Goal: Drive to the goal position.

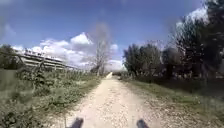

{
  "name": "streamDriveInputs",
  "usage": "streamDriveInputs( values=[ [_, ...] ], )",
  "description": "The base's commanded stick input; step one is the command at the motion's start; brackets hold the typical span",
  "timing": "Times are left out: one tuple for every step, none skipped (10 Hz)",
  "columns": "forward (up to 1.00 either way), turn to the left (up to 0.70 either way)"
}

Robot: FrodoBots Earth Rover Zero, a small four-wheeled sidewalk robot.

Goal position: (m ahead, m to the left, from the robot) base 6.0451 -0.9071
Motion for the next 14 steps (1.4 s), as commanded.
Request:
streamDriveInputs(
  values=[
    [0.7, 0.0],
    [0.7, 0.0],
    [0.7, 0.0],
    [0.7, 0.0],
    [0.7, 0.0],
    [0.7, 0.0],
    [0.7, 0.0],
    [0.7, 0.0],
    [0.7, 0.0],
    [0.7, 0.0],
    [0.7, 0.0],
    [0.7, 0.0],
    [0.7, 0.0],
    [0.7, 0.0]
  ],
)
